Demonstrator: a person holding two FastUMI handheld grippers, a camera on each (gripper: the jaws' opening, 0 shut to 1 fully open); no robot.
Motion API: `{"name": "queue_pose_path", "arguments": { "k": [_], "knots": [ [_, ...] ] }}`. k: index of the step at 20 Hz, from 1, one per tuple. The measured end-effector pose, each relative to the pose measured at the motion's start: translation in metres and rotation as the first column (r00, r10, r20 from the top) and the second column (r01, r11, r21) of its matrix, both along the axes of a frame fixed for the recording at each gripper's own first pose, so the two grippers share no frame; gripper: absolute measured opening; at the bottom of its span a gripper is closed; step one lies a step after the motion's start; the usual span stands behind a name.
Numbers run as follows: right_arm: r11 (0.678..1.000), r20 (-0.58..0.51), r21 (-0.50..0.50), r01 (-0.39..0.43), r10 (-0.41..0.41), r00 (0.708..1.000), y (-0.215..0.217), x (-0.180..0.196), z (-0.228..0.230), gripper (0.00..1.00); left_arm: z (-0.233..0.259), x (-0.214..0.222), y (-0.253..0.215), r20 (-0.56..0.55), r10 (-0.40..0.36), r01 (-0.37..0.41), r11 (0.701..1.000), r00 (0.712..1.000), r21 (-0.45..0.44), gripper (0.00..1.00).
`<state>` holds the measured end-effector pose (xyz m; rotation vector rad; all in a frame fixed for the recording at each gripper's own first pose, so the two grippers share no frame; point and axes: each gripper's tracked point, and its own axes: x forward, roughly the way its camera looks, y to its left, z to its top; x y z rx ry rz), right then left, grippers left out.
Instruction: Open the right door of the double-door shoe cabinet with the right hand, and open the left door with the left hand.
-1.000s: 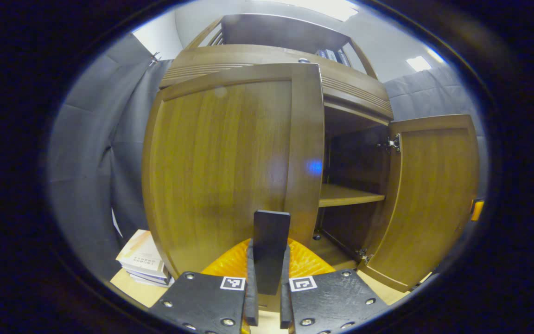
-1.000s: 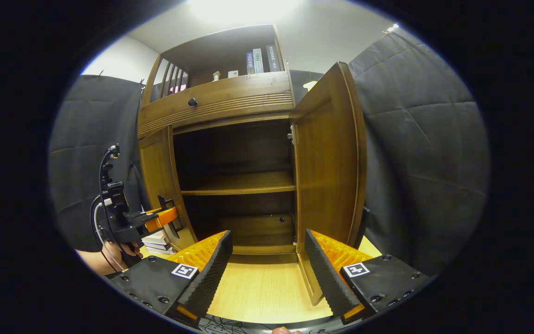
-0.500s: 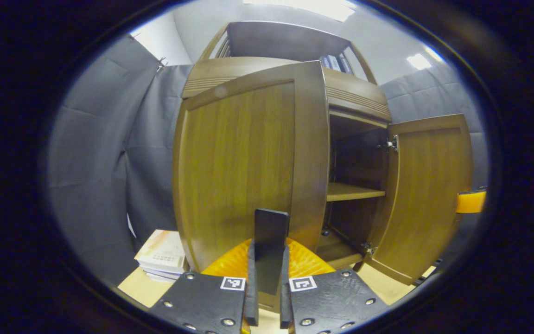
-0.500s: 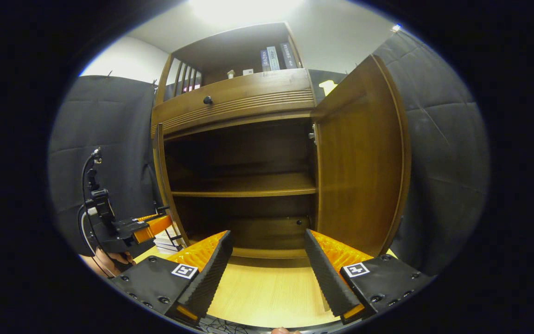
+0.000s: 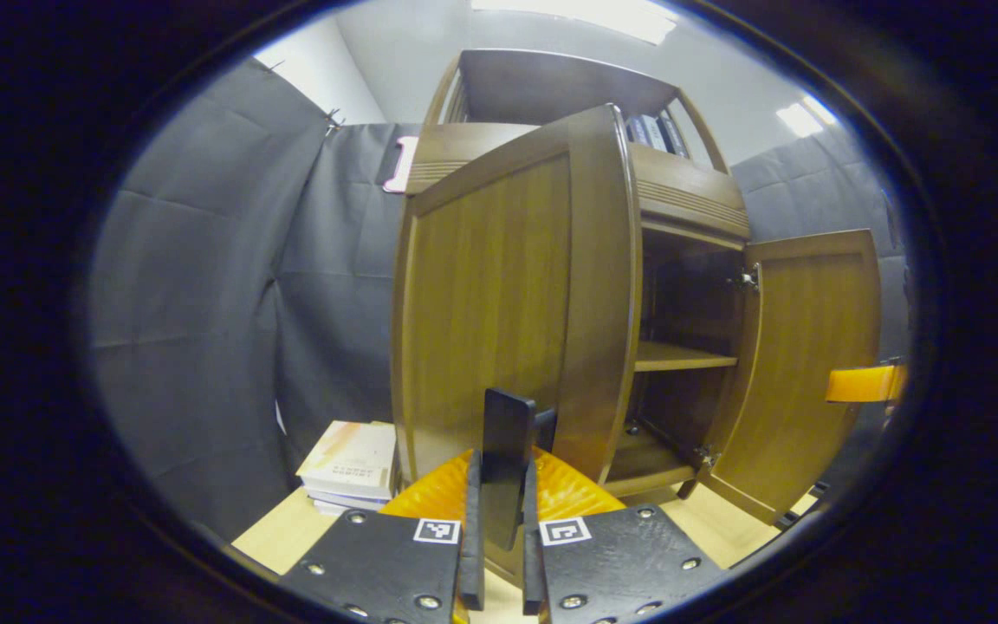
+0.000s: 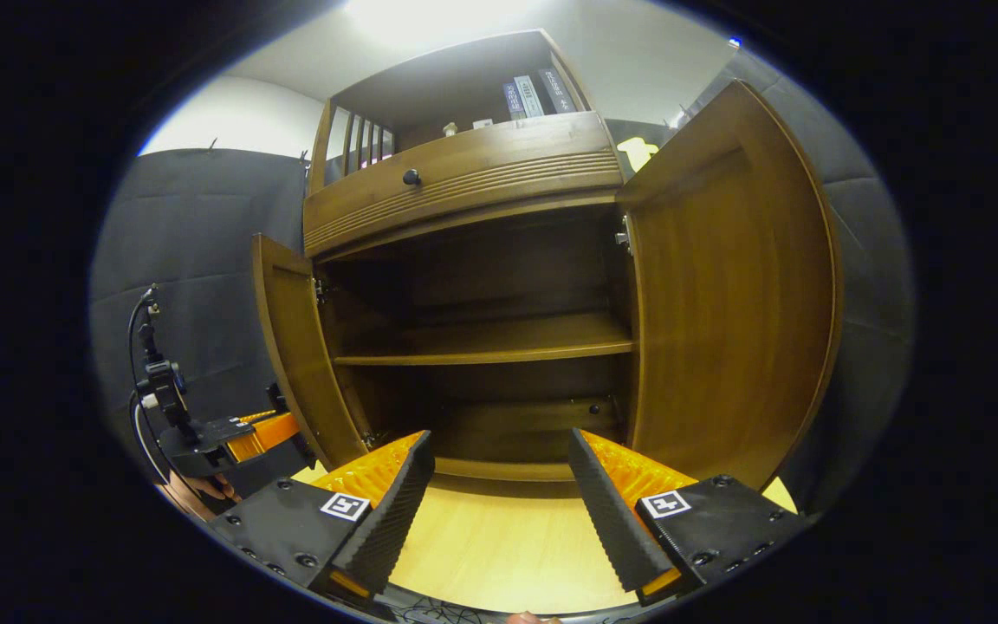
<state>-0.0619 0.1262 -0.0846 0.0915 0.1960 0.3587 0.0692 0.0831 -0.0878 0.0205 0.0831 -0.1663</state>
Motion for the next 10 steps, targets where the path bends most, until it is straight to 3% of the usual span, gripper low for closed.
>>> {"name": "queue_pose_path", "arguments": {
  "k": [4,8,10],
  "knots": [
    [1.0,0.007,0.001,-0.021,0.021,1.0,0.02,0.006,0.001,0.92,-0.001,-0.001,0.012,0.006,0.029,-0.029,1.0,1.0,-0.007,0.17],
    [1.0,0.016,0.006,-0.025,0.024,1.0,0.034,0.011,-0.001,0.93,0.005,-0.003,0.012,0.022,-0.009,0.01,0.999,1.0,-0.044,0.19],
    [1.0,0.031,0.004,-0.016,0.016,0.999,0.04,0.013,0.0,0.93,0.007,-0.001,0.018,0.039,-0.03,0.031,0.999,0.999,-0.021,0.18]
  ]
}}
